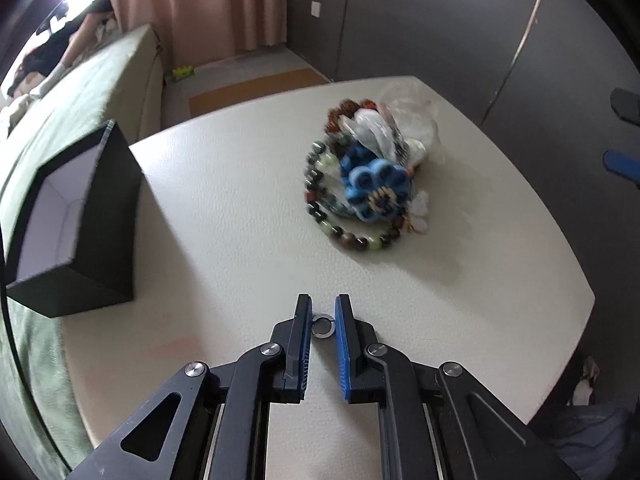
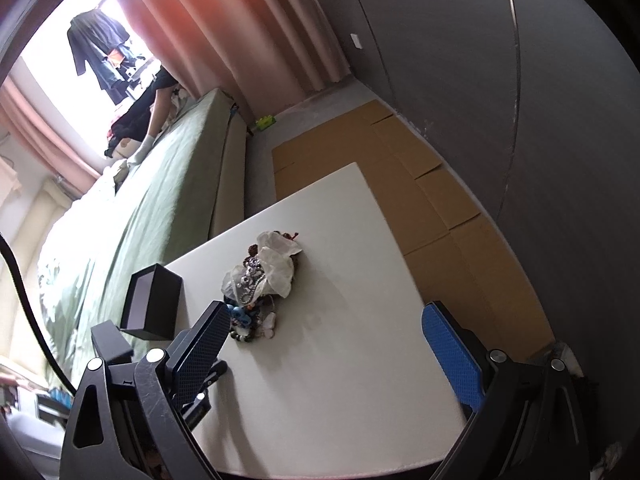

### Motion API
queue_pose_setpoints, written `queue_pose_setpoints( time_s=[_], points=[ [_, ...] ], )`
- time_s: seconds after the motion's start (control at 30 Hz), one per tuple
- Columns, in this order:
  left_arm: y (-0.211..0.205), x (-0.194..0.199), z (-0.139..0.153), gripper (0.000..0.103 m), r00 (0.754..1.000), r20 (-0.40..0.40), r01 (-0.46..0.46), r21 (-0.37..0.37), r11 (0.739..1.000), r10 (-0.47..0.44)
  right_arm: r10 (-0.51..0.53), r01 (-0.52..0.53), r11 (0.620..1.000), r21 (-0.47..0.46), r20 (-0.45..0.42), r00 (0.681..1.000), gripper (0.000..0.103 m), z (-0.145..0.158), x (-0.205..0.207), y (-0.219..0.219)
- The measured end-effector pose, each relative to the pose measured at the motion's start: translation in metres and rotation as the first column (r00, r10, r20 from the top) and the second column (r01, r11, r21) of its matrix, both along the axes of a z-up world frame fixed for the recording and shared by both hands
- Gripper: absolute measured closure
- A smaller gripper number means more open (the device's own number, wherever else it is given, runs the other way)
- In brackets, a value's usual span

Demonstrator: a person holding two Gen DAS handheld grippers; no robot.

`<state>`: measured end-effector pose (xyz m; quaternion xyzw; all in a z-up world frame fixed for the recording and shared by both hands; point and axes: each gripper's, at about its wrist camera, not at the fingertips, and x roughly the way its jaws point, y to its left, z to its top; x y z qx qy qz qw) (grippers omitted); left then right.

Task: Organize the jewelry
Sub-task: 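Lower the left gripper onto the silver ring and close it, then grasp the silver chain in the jewelry pile with the right gripper while the left holds the ring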

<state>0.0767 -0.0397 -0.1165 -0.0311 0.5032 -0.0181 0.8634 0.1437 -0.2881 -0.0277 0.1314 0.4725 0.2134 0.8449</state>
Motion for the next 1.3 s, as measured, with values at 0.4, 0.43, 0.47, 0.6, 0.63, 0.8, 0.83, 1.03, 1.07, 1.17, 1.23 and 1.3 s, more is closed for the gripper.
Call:
queue_pose_setpoints(
  time_s=[0.4,0.43,0.47,0.6,0.63,0.8,0.83,1.03,1.07,1.17,1.23,1.3],
  points=[
    [0.043,0.002,0.049,0.091,0.986,0.129,-0.096,-0.101,0.99,0.109,0.088,-0.077,0.992,0.1,-0.109,0.99,0.04,-0.025,0.028,0.06],
    [0.046,0.001,0.051,0.091,0.984,0.132,-0.102,-0.11,0.989,0.117,0.093,-0.08,0.991,0.108,-0.121,0.988,0.045,-0.028,0.03,0.066],
    [0.049,0.0,0.053,0.091,0.983,0.133,-0.108,-0.119,0.987,0.123,0.099,-0.083,0.989,0.121,-0.135,0.986,0.052,-0.032,0.033,0.072],
    [0.065,-0.003,0.06,0.091,0.977,0.144,-0.133,-0.151,0.98,0.155,0.102,-0.081,0.988,0.132,-0.162,0.982,0.066,-0.042,0.042,0.093],
    [0.067,-0.005,0.06,0.091,0.976,0.146,-0.138,-0.156,0.978,0.161,0.096,-0.075,0.989,0.131,-0.167,0.981,0.069,-0.045,0.045,0.098],
    [0.081,-0.011,0.064,0.091,0.969,0.151,-0.165,-0.183,0.969,0.193,0.075,-0.049,0.991,0.127,-0.208,0.975,0.082,-0.065,0.053,0.119],
    [0.085,-0.012,0.065,0.091,0.968,0.152,-0.171,-0.187,0.967,0.2,0.068,-0.043,0.991,0.124,-0.209,0.976,0.084,-0.067,0.054,0.12],
    [0.096,-0.016,0.068,0.091,0.964,0.162,-0.176,-0.21,0.962,0.212,0.021,-0.011,0.999,0.053,-0.184,0.983,0.085,-0.072,0.057,0.133],
    [0.098,-0.017,0.068,0.091,0.963,0.162,-0.178,-0.214,0.96,0.214,0.016,-0.009,0.999,0.035,-0.185,0.983,0.085,-0.074,0.058,0.134],
    [0.104,-0.018,0.069,0.091,0.961,0.16,-0.185,-0.228,0.956,0.225,0.002,-0.004,1.0,-0.008,-0.181,0.984,0.085,-0.076,0.059,0.14],
    [0.107,-0.019,0.068,0.091,0.96,0.158,-0.191,-0.228,0.955,0.23,0.006,-0.013,0.999,-0.04,-0.171,0.985,0.085,-0.075,0.057,0.144],
    [0.108,-0.02,0.066,0.091,0.96,0.158,-0.195,-0.226,0.954,0.233,0.007,-0.017,0.998,-0.059,-0.159,0.987,0.084,-0.074,0.056,0.144]
  ],
)
